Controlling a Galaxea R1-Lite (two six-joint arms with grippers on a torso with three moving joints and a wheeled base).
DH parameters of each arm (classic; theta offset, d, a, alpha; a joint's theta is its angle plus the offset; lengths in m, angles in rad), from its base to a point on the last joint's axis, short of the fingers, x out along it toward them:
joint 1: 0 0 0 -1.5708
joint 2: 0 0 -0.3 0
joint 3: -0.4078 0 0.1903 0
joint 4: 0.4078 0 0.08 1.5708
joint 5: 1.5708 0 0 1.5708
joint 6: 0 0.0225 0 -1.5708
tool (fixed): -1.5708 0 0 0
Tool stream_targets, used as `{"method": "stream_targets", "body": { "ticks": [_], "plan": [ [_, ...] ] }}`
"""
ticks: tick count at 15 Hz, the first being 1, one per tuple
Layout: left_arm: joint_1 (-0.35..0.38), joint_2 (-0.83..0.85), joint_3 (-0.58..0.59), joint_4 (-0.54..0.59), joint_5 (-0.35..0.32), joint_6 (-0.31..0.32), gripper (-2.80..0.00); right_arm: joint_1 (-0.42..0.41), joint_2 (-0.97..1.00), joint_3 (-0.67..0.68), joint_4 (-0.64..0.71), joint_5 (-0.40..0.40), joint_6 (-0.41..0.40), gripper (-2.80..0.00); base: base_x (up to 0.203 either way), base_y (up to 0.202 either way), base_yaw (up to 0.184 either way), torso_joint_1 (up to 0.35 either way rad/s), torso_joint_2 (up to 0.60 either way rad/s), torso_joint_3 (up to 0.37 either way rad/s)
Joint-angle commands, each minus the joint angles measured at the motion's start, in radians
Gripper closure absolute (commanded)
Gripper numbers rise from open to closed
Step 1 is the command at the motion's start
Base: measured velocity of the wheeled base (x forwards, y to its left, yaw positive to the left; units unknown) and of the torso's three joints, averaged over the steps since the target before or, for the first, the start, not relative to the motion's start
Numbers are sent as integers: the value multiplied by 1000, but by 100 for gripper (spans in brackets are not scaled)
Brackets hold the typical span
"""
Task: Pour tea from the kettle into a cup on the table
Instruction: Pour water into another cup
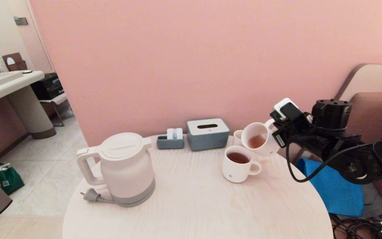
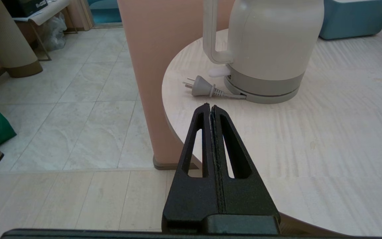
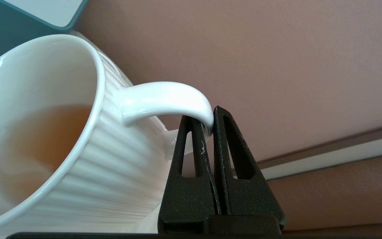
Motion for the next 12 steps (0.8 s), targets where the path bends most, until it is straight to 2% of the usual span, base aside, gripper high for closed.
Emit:
{"method": "stream_targets", "body": {
  "ticks": [1, 8, 12],
  "plan": [
    [1, 1, 0, 0, 0, 0, 0, 1, 0, 0, -5, -3, -5, 0, 0, 0, 0, 0, 0, 0],
    [0, 1, 0, 0, 0, 0, 0, 3, 0, -10, -6, -11, -8, 0, 0, 0, 0, 0, 0, 0],
    [0, 1, 0, 0, 0, 0, 0, 4, -3, -28, -5, -14, -65, 0, 0, 0, 0, 0, 0, 0]
  ]
}}
